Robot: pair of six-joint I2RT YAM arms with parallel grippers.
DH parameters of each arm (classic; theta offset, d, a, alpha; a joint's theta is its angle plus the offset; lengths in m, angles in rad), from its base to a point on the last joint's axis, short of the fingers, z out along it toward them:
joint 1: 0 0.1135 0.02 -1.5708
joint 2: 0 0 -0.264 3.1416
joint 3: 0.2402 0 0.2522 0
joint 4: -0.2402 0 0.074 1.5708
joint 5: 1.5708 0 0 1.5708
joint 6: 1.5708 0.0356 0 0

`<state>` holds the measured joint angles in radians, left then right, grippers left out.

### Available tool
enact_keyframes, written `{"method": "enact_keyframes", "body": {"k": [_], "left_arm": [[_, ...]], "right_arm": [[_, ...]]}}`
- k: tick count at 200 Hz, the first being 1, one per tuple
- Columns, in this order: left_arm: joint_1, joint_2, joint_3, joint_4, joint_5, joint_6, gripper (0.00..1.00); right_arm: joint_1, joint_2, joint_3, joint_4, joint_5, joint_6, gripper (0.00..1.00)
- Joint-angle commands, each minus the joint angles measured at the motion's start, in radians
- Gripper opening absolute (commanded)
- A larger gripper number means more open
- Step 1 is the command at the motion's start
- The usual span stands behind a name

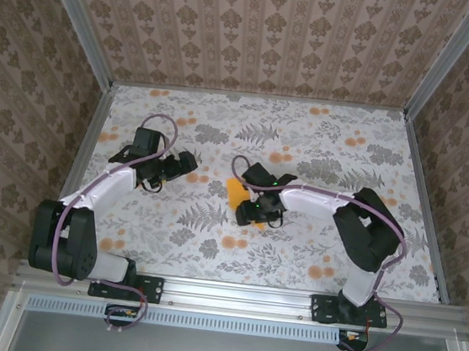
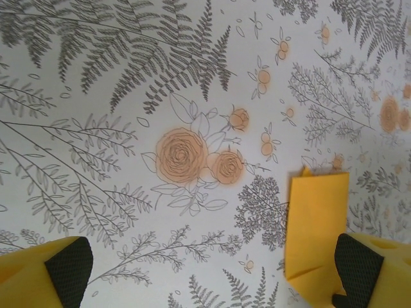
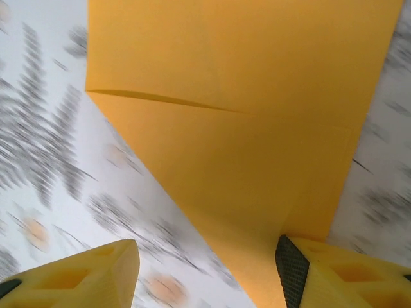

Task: Fold a paper plane with a square sheet of paper (pick it up from the middle)
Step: Move the paper to the center of the table.

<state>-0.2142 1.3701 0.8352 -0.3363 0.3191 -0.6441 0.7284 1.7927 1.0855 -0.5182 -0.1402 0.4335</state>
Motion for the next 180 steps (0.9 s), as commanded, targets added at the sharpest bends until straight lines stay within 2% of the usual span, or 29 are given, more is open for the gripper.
{"method": "enact_keyframes", "body": {"k": [1,31,57,75,130,153,158,180], "left_arm": [[0.001,0.007,-0.012,0.037,0.055,-0.02,1.0],[-0.028,0.007,-0.008,0.037,0.051,-0.018,1.0],[-0.08,0.005,-0.01,0.041,0.036,-0.03,1.0],[-0.115,0.01,-0.013,0.052,0.036,-0.048,1.0],[-0.213,0.028,-0.037,0.131,0.054,-0.146,1.0],[-0.235,0.051,-0.039,0.162,0.062,-0.186,0.96],[-0.269,0.057,-0.04,0.166,0.065,-0.198,0.95],[-0.303,0.082,-0.044,0.197,0.079,-0.247,0.89]], "right_arm": [[-0.023,-0.08,-0.035,-0.112,-0.009,-0.089,0.63],[-0.025,-0.185,-0.058,0.05,-0.009,0.064,0.63],[-0.025,-0.202,-0.098,0.181,0.026,0.167,0.62],[-0.033,-0.181,-0.105,0.216,0.041,0.19,0.61],[-0.071,-0.109,-0.124,0.287,-0.029,0.208,0.59],[-0.089,-0.093,-0.147,0.309,-0.043,0.213,0.58],[-0.093,-0.088,-0.156,0.316,-0.049,0.216,0.58],[-0.112,-0.079,-0.187,0.353,-0.074,0.227,0.57]]}}
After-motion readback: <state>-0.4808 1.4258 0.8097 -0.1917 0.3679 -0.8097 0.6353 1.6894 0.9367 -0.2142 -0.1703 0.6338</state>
